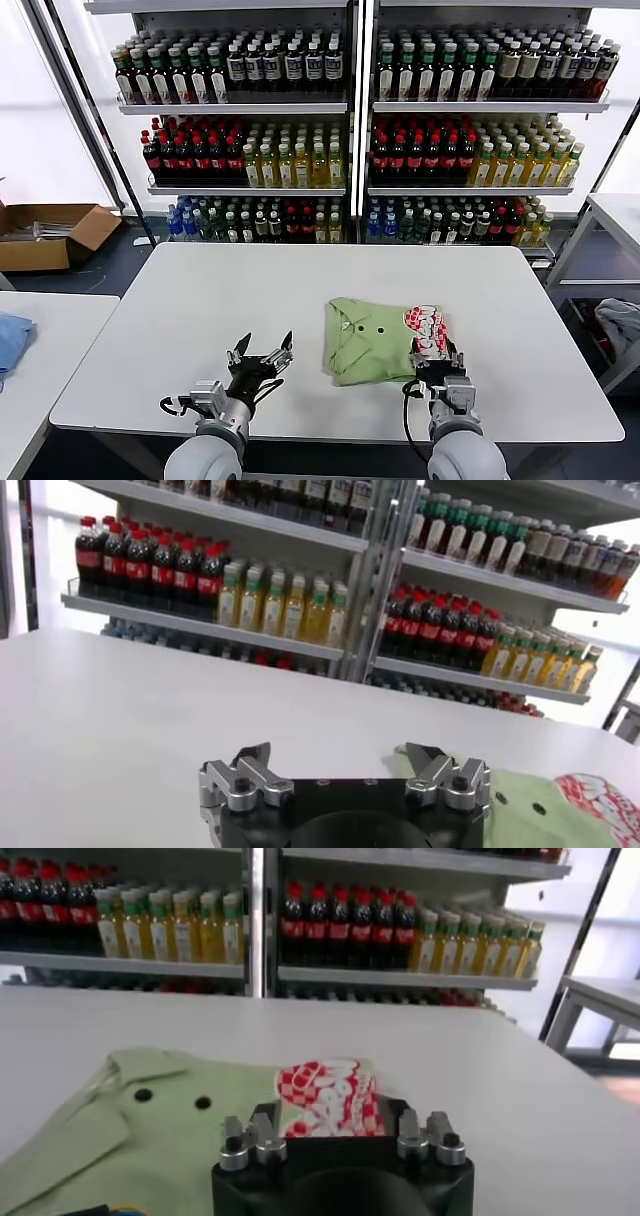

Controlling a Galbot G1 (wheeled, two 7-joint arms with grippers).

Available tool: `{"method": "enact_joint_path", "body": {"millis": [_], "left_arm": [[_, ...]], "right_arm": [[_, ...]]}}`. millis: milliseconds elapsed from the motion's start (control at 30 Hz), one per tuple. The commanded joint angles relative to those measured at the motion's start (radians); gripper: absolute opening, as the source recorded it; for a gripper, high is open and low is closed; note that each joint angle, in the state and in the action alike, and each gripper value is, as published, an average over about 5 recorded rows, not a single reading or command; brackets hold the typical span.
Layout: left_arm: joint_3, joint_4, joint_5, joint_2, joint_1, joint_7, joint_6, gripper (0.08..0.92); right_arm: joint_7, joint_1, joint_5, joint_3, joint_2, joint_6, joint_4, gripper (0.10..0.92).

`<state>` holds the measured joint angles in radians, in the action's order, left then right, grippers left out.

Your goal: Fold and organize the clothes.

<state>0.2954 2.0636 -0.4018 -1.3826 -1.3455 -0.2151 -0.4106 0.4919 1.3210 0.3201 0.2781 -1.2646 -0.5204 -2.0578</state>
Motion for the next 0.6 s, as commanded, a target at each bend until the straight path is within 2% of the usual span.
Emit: {"method": "enact_joint_path", "body": {"millis": [33,133,233,600], "left_arm": [[-0.001,0.002,0.009,-0.006,-0.027,0.004,0.005,0.823],[-0.005,0.002,0.017,-0.011,-0.034,0.007,0.007,0.823],[-0.008,0.002,0.022,-0.015,-0.039,0.009,0.008,0.823],[-0.007,0.004,0.027,-0.017,-0.06,0.019,0.013,0.823]], "right_arm": [[0.093,0.056,0.048,-0.017,-0.053,-0.024,-0.005,0.699],[0.105,0.055,0.077,-0.011,-0.059,-0.022,0.009,0.776],[0.105,0.059,0.092,-0.01,-0.063,-0.012,0.022,0.815],[0.081,0.066,0.128,0.007,-0.07,0.031,0.079,0.823]]}}
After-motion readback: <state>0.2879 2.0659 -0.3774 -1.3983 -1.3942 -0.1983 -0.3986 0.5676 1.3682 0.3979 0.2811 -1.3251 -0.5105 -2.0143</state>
